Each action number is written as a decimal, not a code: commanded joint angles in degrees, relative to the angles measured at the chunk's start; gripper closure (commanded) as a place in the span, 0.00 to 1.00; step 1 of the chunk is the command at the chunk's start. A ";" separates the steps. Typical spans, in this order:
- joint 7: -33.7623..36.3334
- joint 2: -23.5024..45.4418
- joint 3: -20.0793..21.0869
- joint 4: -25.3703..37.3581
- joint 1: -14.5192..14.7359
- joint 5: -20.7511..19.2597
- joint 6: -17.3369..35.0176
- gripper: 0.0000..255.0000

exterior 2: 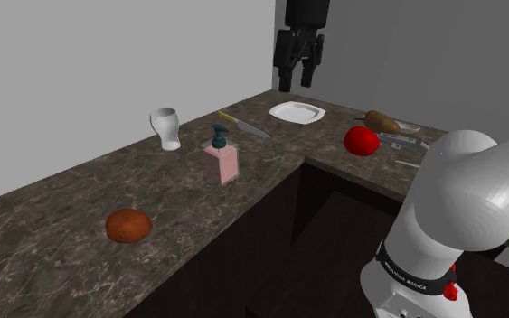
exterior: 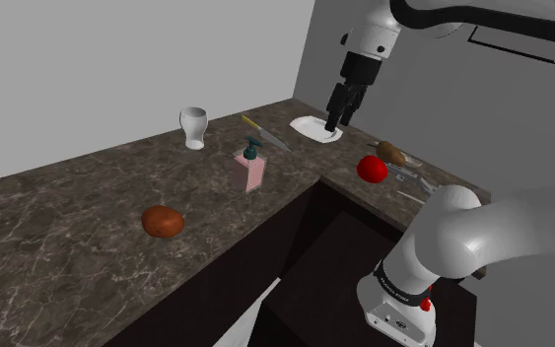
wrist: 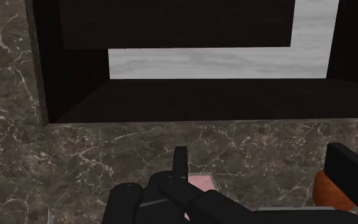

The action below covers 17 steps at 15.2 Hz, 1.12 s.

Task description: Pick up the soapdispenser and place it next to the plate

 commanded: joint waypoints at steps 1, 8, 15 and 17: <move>0.00 0.00 0.00 0.00 0.00 0.00 0.00 0.00; 1.13 13.15 1.42 1.72 0.43 -0.10 12.05 0.00; 2.56 27.78 2.45 7.37 0.64 -0.72 21.60 0.00; 3.05 32.09 2.65 9.67 0.68 -1.02 23.76 0.00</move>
